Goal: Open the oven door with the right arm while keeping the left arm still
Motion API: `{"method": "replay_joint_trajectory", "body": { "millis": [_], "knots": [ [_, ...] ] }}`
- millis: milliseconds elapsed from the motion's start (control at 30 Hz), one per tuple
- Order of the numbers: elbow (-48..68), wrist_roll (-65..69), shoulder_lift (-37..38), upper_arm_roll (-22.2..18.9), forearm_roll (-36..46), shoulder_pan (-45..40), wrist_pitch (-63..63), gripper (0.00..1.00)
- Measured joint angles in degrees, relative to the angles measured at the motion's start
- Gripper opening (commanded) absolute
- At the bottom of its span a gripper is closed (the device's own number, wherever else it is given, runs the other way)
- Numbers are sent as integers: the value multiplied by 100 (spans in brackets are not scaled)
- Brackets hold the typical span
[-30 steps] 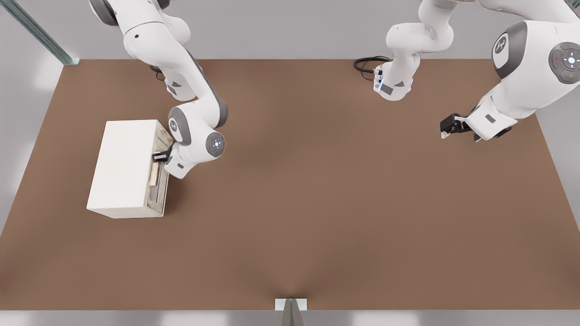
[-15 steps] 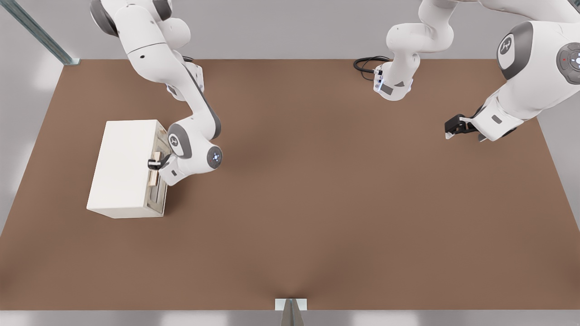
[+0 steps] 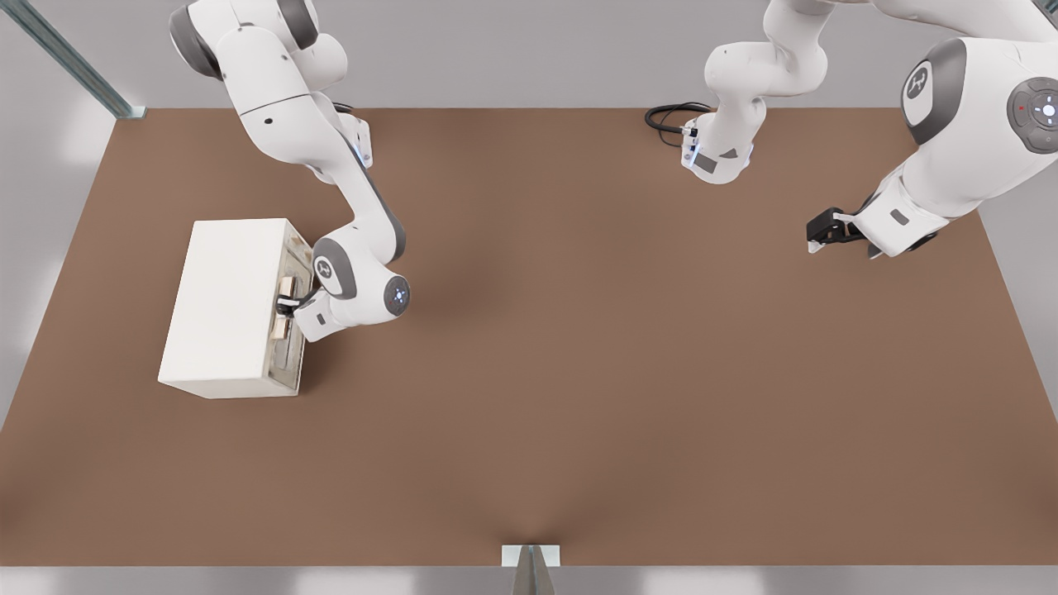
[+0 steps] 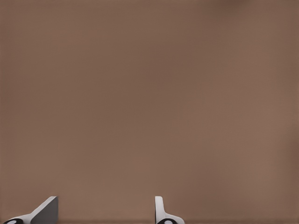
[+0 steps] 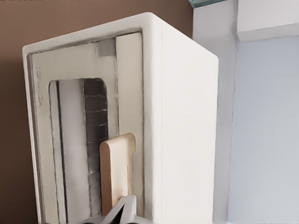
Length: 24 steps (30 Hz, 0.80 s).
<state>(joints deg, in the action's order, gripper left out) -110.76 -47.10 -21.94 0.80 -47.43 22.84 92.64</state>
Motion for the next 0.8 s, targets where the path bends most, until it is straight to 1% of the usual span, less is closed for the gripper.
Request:
{"method": "replay_joint_trajectory", "body": {
  "millis": [67, 167, 200, 233, 300, 367, 400, 433, 467, 500, 567, 800],
  "knots": [
    [235, -96, -80, 20, 126, 122, -27, 21],
    [1371, -266, -656, 33, 679, 742, -253, 21],
    [1870, -318, -841, 37, 955, 878, -358, 33],
    [2319, -347, -924, 39, 1337, 824, -459, 100],
    [3175, -269, -935, 39, 2298, 193, -683, 100],
    [3784, 5, -852, 33, 3119, -388, -830, 100],
    [3951, 192, -723, 22, 3438, -616, -875, 100],
    [3948, 400, -449, 32, 3688, -886, -902, 100],
    [3711, 615, -32, 74, 3887, -1249, -910, 100],
    [3446, 830, 325, 127, 4043, -1602, -909, 100],
    [3210, 1236, 620, 165, 4259, -1924, -866, 100],
    [3159, 2349, 733, 179, 4481, -1975, -398, 100]
  ]
}}
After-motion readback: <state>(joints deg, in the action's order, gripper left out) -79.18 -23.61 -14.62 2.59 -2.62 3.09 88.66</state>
